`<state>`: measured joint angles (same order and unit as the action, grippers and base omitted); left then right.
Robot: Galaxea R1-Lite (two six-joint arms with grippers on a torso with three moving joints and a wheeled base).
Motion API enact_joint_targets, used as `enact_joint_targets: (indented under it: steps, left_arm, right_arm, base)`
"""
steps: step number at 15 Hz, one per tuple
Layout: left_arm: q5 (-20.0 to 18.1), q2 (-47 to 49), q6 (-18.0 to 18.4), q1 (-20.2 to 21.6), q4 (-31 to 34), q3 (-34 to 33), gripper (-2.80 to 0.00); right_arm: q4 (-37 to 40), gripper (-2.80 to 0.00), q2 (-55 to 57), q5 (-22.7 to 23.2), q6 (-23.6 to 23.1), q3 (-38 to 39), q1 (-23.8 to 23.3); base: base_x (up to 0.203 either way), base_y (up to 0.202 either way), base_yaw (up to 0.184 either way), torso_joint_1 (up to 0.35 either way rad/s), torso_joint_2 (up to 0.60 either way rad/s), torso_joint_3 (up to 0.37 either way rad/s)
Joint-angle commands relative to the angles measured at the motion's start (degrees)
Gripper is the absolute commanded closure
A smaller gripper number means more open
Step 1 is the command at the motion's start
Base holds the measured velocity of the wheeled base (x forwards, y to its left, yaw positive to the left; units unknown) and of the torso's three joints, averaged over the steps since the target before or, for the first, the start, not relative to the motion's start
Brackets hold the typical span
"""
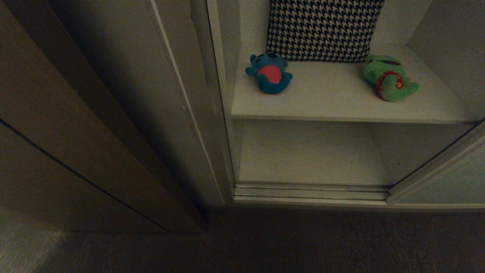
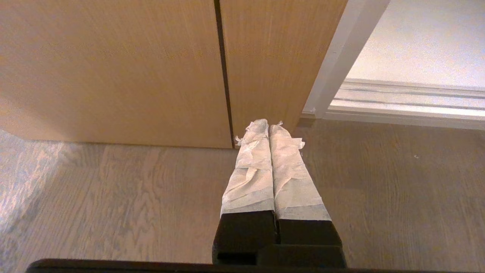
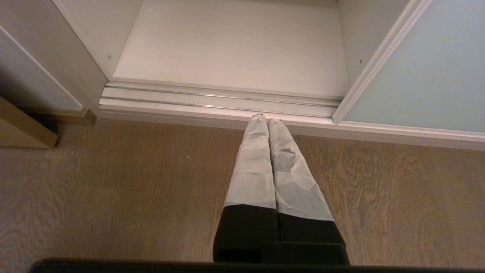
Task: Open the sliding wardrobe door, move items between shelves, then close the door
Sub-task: Close the door
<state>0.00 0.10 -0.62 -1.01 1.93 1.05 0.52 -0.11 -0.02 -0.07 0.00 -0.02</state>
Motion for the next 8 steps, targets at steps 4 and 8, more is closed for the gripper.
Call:
enact_joint_targets:
  steps: [4,8]
  left_arm:
    - [0.0,0.1,0.0,0.0,0.0,0.0,0.0]
    - [0.0,0.1,0.0,0.0,0.0,0.0,0.0]
  right_arm:
    - [0.0,0.0,0.0,0.0,0.0,0.1,0.0]
    - [0.0,0.0,0.0,0.0,0.0,0.1,-0.1]
  base:
    - [0.0,0.0,0.0,0.0,0.0,0.0]
    - [0.0,0.0,0.0,0.0,0.0,0.0]
